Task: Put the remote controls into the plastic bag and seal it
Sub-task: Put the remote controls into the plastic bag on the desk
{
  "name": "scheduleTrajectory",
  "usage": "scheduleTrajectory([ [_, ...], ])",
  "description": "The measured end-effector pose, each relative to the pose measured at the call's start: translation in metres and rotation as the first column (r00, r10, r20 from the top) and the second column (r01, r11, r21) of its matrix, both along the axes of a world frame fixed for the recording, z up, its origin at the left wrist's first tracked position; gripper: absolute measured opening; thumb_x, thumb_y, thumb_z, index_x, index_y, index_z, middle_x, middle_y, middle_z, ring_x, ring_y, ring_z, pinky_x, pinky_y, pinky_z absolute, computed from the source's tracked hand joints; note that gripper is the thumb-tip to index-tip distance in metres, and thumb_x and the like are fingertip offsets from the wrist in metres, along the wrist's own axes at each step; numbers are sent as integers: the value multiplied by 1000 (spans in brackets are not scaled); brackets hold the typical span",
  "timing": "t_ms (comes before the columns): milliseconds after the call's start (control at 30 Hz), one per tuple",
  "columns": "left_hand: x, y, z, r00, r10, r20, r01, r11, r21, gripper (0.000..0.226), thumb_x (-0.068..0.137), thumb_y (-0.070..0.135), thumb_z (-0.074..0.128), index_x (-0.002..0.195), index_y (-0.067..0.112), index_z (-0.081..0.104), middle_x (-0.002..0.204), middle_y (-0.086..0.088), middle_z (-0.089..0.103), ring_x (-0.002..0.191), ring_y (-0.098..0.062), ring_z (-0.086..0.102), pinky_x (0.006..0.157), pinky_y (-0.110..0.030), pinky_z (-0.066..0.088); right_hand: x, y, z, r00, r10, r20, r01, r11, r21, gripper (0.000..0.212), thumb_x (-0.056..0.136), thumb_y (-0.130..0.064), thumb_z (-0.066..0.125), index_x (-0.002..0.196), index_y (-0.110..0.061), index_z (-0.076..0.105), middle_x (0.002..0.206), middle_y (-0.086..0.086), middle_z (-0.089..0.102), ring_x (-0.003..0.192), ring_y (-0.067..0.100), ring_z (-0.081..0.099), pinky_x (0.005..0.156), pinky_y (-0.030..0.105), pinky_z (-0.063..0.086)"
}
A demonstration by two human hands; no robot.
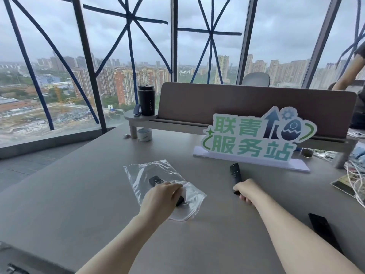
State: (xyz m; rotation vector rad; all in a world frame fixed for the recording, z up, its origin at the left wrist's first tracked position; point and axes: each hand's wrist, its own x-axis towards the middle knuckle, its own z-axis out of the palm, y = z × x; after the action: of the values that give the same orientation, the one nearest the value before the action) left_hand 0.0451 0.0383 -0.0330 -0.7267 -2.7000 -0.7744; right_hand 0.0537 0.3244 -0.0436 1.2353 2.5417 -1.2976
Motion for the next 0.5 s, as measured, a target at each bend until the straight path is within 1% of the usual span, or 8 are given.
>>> scheduleTrajectory([
  [67, 0, 9, 3, 1000, 6, 6, -6, 1000, 15, 30, 94, 39, 41, 95, 24, 67, 93, 3, 72, 91, -24, 63, 72, -37, 52, 26, 1, 12, 996, -20, -89, -1, 972, -234, 14, 89, -21, 55, 86, -7, 59, 55, 8, 58, 33, 15, 32, 41, 16, 23],
  [133, -2, 16, 6, 1000, 18, 17, -19, 999, 33, 30, 93, 38, 42, 93, 22, 68, 93, 1, 74, 91, -25, 64, 72, -37, 51, 65, 1, 25, 964, -84, -253, -42, 889, -456, 18, 92, -22, 51, 86, -7, 59, 53, 7, 58, 28, 11, 28, 35, 15, 20],
  [167, -2, 19, 7, 1000, 24, 18, -25, 999, 40, 30, 93, 38, 42, 95, 23, 69, 95, 1, 74, 92, -26, 64, 73, -36, 52, 87, 1, 31, 945, -94, -314, -94, 841, -533, 18, 93, -21, 50, 84, -7, 57, 54, 8, 57, 27, 10, 27, 32, 15, 19],
  [200, -2, 22, 7, 999, 26, 20, -27, 998, 48, 30, 93, 38, 42, 98, 25, 69, 97, 1, 75, 95, -26, 65, 74, -36, 52, 111, -2, 39, 937, -60, -343, -156, 809, -566, 19, 93, -20, 49, 81, -7, 56, 54, 10, 57, 27, 10, 27, 31, 16, 19],
  [267, 0, 28, 9, 999, 32, 34, -34, 998, 57, 31, 93, 39, 42, 106, 30, 69, 103, 0, 75, 99, -26, 65, 78, -36, 52, 150, -11, 52, 938, 89, -335, -272, 787, -553, 20, 92, -20, 49, 77, -7, 54, 55, 11, 56, 29, 12, 27, 34, 20, 19],
  [333, 3, 31, 11, 998, 45, 43, -48, 996, 69, 31, 93, 39, 42, 109, 32, 68, 106, -2, 74, 101, -29, 64, 80, -38, 52, 171, -26, 59, 928, 248, -279, -363, 776, -516, 23, 91, -20, 50, 71, -9, 54, 52, 10, 52, 31, 12, 28, 36, 21, 17],
  [433, 11, 33, 16, 999, 38, 30, -41, 994, 103, 30, 92, 39, 43, 104, 31, 69, 102, -3, 75, 98, -28, 66, 79, -39, 53, 161, -57, 54, 885, 411, -219, -465, 757, -459, 22, 85, -25, 55, 65, -15, 54, 50, 4, 48, 35, 11, 29, 35, 20, 19],
  [500, 17, 31, 19, 999, 31, 31, -35, 992, 118, 29, 92, 38, 44, 104, 30, 69, 101, -2, 75, 98, -27, 66, 78, -38, 53, 137, -82, 44, 868, 447, -215, -495, 755, -429, 19, 84, -29, 57, 71, -15, 57, 52, 1, 49, 38, 11, 31, 35, 20, 20],
])
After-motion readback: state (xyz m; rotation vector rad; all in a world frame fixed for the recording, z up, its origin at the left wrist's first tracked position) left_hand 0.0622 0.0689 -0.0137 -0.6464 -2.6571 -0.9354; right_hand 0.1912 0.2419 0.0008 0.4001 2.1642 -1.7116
